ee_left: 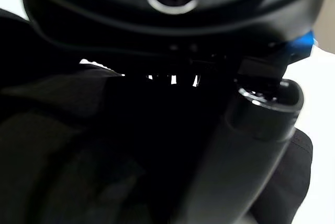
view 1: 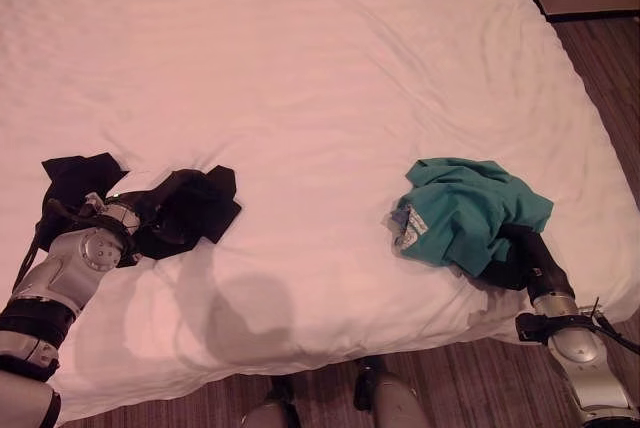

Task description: Pick up bed clothes into laundry basket.

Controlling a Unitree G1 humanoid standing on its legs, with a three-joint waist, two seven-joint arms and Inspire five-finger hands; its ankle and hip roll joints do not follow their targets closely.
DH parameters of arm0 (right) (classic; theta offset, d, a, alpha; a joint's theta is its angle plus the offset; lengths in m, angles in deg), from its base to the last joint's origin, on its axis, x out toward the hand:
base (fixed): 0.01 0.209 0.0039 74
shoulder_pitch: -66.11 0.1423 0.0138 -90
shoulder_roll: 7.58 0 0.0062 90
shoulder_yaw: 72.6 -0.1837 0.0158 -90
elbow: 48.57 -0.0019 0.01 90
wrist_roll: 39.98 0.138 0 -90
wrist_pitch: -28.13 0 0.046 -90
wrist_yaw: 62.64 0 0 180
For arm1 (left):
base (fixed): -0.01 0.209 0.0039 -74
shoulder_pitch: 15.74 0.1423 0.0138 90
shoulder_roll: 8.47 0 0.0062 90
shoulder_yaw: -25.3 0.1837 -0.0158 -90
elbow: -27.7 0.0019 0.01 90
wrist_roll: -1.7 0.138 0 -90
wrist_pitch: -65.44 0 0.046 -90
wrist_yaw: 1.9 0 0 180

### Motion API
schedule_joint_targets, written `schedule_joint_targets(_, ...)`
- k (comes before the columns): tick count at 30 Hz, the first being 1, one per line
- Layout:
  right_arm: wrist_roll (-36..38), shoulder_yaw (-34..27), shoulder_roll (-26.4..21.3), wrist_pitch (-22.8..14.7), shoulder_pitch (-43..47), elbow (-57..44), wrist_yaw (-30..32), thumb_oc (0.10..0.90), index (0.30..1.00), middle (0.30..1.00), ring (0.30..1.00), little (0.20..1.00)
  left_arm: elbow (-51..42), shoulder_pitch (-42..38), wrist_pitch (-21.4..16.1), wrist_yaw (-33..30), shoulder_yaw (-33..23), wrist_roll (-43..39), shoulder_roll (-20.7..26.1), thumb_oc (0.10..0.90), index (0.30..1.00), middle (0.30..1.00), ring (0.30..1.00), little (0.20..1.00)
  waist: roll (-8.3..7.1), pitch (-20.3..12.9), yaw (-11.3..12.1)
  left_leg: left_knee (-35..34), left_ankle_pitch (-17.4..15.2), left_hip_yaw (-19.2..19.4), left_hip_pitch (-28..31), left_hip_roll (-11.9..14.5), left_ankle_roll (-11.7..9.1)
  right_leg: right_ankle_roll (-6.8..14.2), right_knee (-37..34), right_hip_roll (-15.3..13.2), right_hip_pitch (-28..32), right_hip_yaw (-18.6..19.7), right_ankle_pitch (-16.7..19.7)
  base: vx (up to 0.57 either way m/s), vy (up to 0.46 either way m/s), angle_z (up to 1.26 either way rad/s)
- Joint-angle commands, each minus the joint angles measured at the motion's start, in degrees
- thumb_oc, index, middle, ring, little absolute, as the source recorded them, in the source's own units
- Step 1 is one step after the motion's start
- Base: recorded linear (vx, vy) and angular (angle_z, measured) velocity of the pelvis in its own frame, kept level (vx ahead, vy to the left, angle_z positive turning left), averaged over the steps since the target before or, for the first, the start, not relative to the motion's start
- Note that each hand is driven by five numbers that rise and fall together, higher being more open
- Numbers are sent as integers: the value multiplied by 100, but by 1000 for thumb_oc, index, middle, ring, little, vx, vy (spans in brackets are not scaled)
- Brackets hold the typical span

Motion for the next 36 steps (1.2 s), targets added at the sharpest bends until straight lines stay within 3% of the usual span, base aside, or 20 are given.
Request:
schedule_joint_targets(1, -280, 196, -123, 158, 101, 230, -173, 400, 300, 300, 300, 300, 431, 460, 211, 173, -340, -176, 186, 400, 300, 300, 300, 300, 20, 165, 212, 28, 90, 22, -148, 35, 53, 744, 314, -349, 890, 257, -660, 7, 19, -5)
schedule_joint_targets(2, -288, 112, -131, 152, 58, 163, -258, 400, 300, 300, 300, 300, 44, 1070, 86, 125, -1176, -1149, 237, 400, 300, 300, 300, 300, 123, 115, 302, 28, 49, 14, -46, 1, 51, 745, 332, -377, 1015, 222, -733, -3, 11, -6)
schedule_joint_targets(3, -262, 81, -144, 133, 91, 181, -265, 400, 300, 300, 300, 300, -71, 1290, 9, -3, -1550, -1703, 135, 400, 300, 300, 300, 300, 157, 85, 318, 28, 47, -2, -18, -8, 52, 740, 340, -387, 1048, 202, -745, -2, 11, -12)
schedule_joint_targets(4, -260, 104, -153, 133, 109, 183, -265, 400, 300, 300, 300, 300, -93, 1340, 12, 1, -1602, -1705, 137, 400, 300, 300, 300, 300, 160, 74, 294, 28, 68, -4, -42, -5, 53, 735, 334, -384, 1028, 200, -726, 8, 1, -10)
schedule_joint_targets(5, -196, -28, -155, 109, 122, 60, -244, 400, 300, 300, 300, 300, -218, 1554, -98, -93, -2024, -2563, -75, 400, 300, 300, 300, 300, 191, 44, 342, 28, 42, -18, 18, -20, 53, 730, 347, -396, 1087, 193, -772, 0, 0, 0)
schedule_joint_targets(6, -32, -220, -129, 1, 182, -42, -157, 400, 300, 300, 300, 300, -564, 1944, -337, -43, -2733, -4015, -610, 400, 300, 300, 300, 300, 246, -37, 374, 28, 27, -56, 99, -40, 57, 712, 370, -411, 1170, 175, -809, 52, 7, 6)
schedule_joint_targets(7, 35, -316, -157, -49, 234, -54, -94, 400, 300, 300, 300, 300, -707, 2084, -413, 41, -3033, -4625, -920, 400, 300, 300, 300, 300, 269, -93, 388, 28, 20, -82, 140, -50, 57, 703, 376, -421, 1221, 162, -831, 25, 2, 4)
schedule_joint_targets(8, 37, -302, -168, -48, 245, -54, -94, 400, 300, 300, 300, 300, -721, 2111, -409, 48, -3061, -4631, -927, 400, 300, 300, 300, 300, 276, -101, 372, 28, 42, -84, 119, -46, 58, 697, 369, -416, 1204, 160, -809, 57, 1, 2)
schedule_joint_targets(9, 44, -497, -209, -109, 362, -89, 18, 400, 300, 300, 300, 300, -964, 2259, -555, -22, -3437, -5122, -1384, 400, 300, 300, 300, 300, 318, -222, 416, 28, -1, -127, 244, -78, 67, 677, 416, -442, 1348, 111, -900, 55, -8, 8)
schedule_joint_targets(11, 53, -606, -219, -114, 393, -184, 46, 400, 300, 300, 300, 300, -1156, 2350, -630, -100, -3581, -5238, -1564, 400, 300, 300, 300, 300, 337, -295, 412, 28, 14, -152, 266, -89, 76, 658, 422, -445, 1387, 91, -908, 56, -15, 14)
schedule_joint_targets(12, 103, -840, -214, -158, 474, -456, 111, 400, 300, 300, 300, 300, -1470, 2371, -779, -276, -3873, -5484, -1906, 400, 300, 300, 300, 300, 340, -431, 443, 28, -36, -191, 399, -115, 87, 638, 503, -472, 1532, 51, -1033, 32, -17, 12)
schedule_joint_targets(18, 389, -1209, -405, -157, 675, -943, 140, 400, 300, 300, 300, 300, -2384, 2288, -1169, -702, -4362, -5730, -2359, 400, 300, 300, 300, 300, 321, -758, 526, 28, -46, -267, 618, -142, 101, 570, 572, -502, 1845, -80, -1177, 29, -56, 12)
schedule_joint_targets(24, 1418, -1602, -650, -480, 1255, -1477, 400, 400, 300, 300, 300, 300, -2932, 2066, -1489, -1266, -4696, -5623, -2157, 400, 300, 300, 300, 300, 276, -1076, 598, 28, -20, -334, 827, -106, 39, 501, 611, -444, 2175, -228, -1338, 13, -87, 15)
schedule_joint_targets(25, 1437, -1598, -712, -535, 1368, -1601, 441, 400, 300, 300, 300, 300, -3029, 2067, -1496, -1670, -4784, -5221, -2138, 400, 300, 300, 300, 300, 250, -1164, 630, 28, 3, -352, 892, -82, 7, 465, 593, -402, 2279, -269, -1376, -15, -94, 8)
schedule_joint_targets(28, 1348, -1722, -798, -496, 1345, -1899, 438, 400, 300, 300, 300, 300, -3412, 2255, -1596, -1944, -5122, -5059, -2408, 400, 300, 300, 300, 300, 196, -1250, 686, 28, 85, -410, 906, -18, -57, 403, 535, -302, 2381, -316, -1421, -29, -122, 6)
schedule_joint_targets(34, 1446, -1710, -793, -535, 1339, -2108, 444, 400, 300, 300, 300, 300, -3494, 2452, -1560, -2076, -5117, -5127, -2819, 400, 300, 300, 300, 300, 167, -1096, 750, 28, 514, -583, 659, 201, -311, 216, 318, 20, 2481, -282, -1472, -120, -131, 11)
schedule_joint_targets(35, 1405, -1611, -722, -504, 1322, -2153, 444, 400, 300, 300, 300, 300, -3591, 2366, -1651, -1960, -4918, -5637, -3234, 400, 300, 300, 300, 300, 115, -931, 775, 114, 748, -667, 509, 298, -418, 154, 216, 83, 2497, -311, -1426, -412, -172, 42)
schedule_joint_targets(36, 1286, -1542, -709, -458, 1334, -2163, 487, 400, 300, 300, 300, 300, -3722, 2287, -1617, -1863, -4737, -5718, -3447, 400, 300, 300, 300, 300, 35, -717, 813, 688, 658, -980, 335, 251, -441, 109, 231, 24, 2403, -264, -1285, -368, -135, 39)
